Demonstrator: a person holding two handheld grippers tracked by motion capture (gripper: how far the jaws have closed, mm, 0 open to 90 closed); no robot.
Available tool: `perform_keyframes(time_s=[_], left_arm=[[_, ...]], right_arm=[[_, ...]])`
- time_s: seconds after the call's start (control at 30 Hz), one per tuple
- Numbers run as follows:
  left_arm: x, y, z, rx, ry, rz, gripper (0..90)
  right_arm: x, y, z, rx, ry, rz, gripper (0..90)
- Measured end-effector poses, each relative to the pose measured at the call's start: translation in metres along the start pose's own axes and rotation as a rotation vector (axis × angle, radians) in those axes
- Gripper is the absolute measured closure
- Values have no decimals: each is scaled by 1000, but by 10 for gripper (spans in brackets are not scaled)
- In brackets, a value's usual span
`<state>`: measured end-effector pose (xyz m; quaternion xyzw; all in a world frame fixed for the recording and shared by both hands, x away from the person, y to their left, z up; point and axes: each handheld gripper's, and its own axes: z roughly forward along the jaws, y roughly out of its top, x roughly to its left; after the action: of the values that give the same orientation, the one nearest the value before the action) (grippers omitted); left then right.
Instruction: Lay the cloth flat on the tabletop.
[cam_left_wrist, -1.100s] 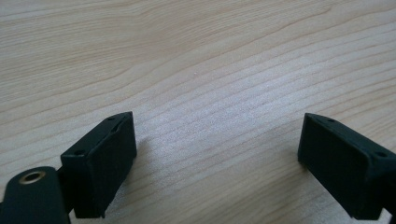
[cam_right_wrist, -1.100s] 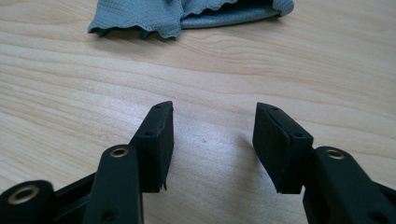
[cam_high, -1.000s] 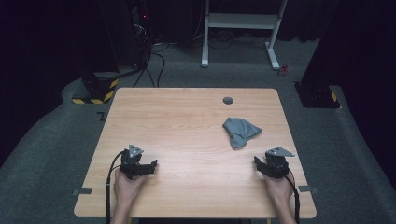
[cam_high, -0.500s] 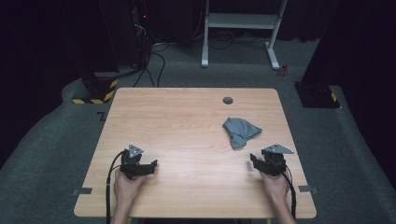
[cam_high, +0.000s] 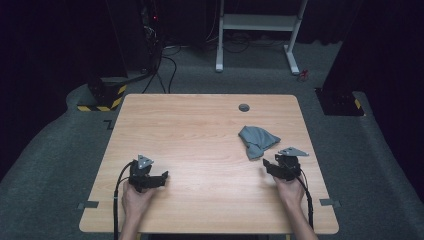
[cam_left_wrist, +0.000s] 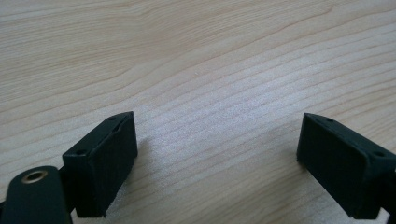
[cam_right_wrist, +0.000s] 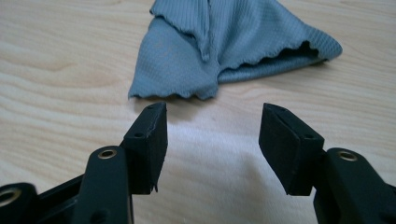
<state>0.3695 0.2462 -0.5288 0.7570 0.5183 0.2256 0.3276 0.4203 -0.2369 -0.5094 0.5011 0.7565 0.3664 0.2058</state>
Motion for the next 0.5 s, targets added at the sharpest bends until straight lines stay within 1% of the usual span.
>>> perform_keyframes(time_s=[0.1,0.13,0.23,0.3,0.37,0.5], left_arm=[[0,0,0,0,0,0,127],[0,0,0,0,1,-1,127],[0,0,0,-2,1,-5,130],[0,0,0,-2,1,-5,131],[0,0,0,-3,1,-5,132],[0,0,0,-3,2,-6,133]], right_arm=[[0,6,5,3,7,11,407],[-1,7,6,2,9,7,404],[-1,14,12,-6,18,23,400],[-1,19,15,-4,14,22,396],[-2,24,19,-5,15,38,394],[-3,31,26,-4,17,48,392]])
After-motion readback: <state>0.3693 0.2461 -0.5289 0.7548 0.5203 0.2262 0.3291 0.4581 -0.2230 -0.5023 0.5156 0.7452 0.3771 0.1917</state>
